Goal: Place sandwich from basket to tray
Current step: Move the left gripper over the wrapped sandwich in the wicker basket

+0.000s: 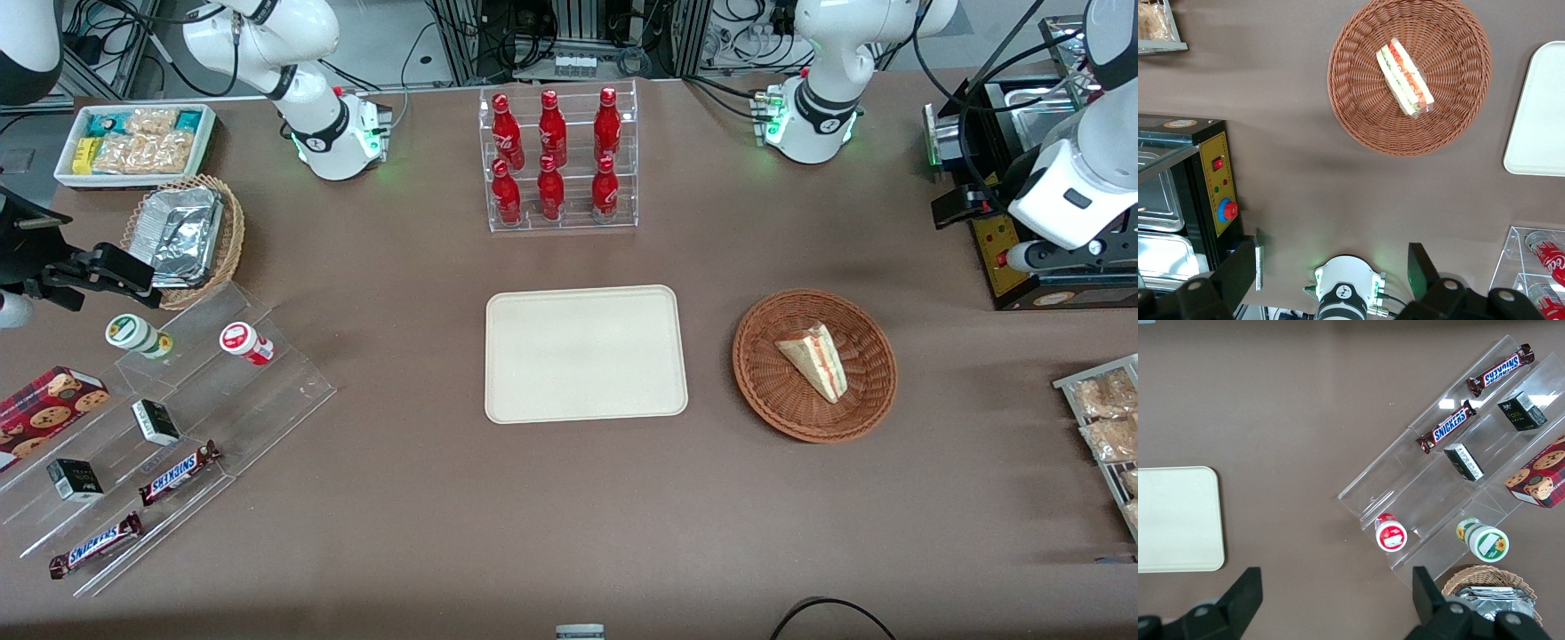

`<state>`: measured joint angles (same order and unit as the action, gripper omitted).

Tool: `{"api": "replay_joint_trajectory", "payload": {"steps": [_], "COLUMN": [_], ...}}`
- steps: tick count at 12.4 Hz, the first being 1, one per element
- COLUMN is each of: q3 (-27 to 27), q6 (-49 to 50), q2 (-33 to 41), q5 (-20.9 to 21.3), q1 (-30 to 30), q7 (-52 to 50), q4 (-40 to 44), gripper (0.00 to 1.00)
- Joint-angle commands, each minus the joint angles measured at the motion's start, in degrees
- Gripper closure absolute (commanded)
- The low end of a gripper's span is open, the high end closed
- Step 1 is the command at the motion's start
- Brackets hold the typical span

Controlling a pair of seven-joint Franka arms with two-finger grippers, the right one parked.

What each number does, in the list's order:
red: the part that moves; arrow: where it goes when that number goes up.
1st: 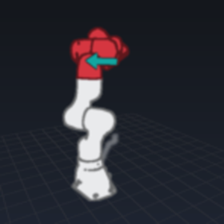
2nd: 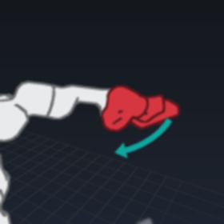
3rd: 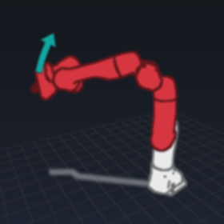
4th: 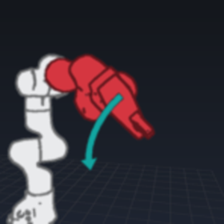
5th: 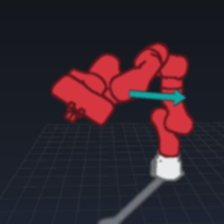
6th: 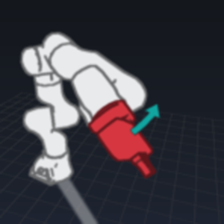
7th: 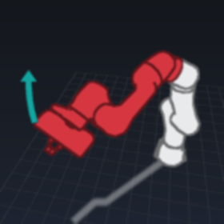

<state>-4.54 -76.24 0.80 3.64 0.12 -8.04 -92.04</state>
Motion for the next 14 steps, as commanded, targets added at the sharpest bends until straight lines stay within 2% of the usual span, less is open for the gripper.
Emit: {"api": "replay_joint_trajectory", "payload": {"steps": [1, 5, 8, 14], "q3": [0.5, -0.1, -0.2, -2.7], "q6": [0.7, 0.3, -5.6, -29.7], "q2": [0.4, -2.1, -2.0, -1.6], "q5": [-0.7, -1.0, -3.3, -3.2], "q1": [-0.5, -1.0, -1.6, -1.8], "q7": [0.6, 0.6, 0.6, -2.5], "q4": [0.5, -1.1, -6.7, -25.6], "gripper": [0.00, 0.00, 0.00, 0.00]}}
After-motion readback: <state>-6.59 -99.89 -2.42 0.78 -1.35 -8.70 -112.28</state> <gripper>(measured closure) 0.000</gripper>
